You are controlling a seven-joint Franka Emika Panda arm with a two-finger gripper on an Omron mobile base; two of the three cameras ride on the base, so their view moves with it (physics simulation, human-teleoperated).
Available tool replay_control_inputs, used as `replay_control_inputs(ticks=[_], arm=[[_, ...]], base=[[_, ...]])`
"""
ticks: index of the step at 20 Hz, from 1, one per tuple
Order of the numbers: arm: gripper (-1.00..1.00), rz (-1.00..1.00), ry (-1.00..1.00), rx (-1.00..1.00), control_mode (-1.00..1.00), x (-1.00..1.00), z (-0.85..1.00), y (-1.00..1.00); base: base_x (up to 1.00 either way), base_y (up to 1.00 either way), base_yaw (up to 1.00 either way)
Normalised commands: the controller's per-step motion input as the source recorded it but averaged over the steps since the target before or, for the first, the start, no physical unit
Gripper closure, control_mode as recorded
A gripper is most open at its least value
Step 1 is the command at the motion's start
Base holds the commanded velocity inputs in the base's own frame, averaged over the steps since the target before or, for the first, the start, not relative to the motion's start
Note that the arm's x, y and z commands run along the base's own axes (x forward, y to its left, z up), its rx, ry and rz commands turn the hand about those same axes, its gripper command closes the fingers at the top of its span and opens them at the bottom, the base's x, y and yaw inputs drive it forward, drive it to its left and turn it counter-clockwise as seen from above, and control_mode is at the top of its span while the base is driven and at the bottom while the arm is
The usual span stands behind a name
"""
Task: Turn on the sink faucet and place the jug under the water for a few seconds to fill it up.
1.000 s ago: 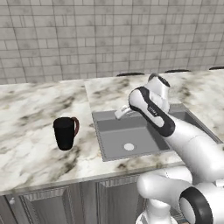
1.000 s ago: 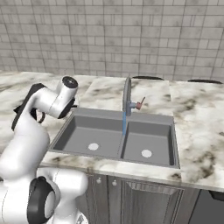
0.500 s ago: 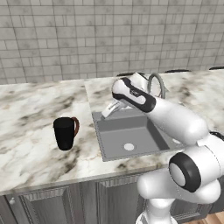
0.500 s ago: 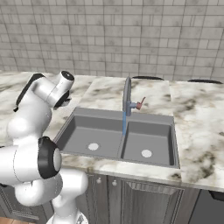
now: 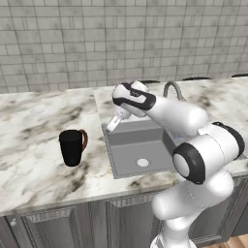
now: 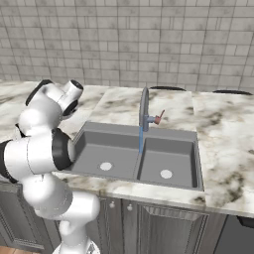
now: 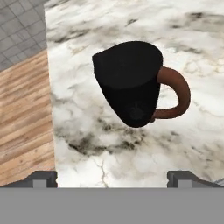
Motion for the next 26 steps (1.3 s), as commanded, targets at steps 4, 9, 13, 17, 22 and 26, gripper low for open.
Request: replay_control_inputs(ticks=[4,9,13,17,22,26], arm=[[-1.0,0.3,0.0,0.0,-1.0,0.39,-0.19,0.33],[-1.0,0.34,-0.04,0.0,-1.0,0.16,-0.07,0.27],[-1.0,0.41,-0.04,0.04,-1.0,0.11,-0.2,0.28],[-1.0,0.38,-0.1,0.13,-1.0,0.12,-0.25,0.2],[-1.0,0.29,-0.15,0.15,-1.0,0.26,-0.15,0.22],[-1.0,0.16,-0.07,0.03,-1.0,0.27,-0.03,0.04]], base=[[0.0,0.0,0.0],[0.0,0.0,0.0],[0.0,0.0,0.0],[0.0,0.0,0.0],[0.0,0.0,0.0],[0.0,0.0,0.0]])
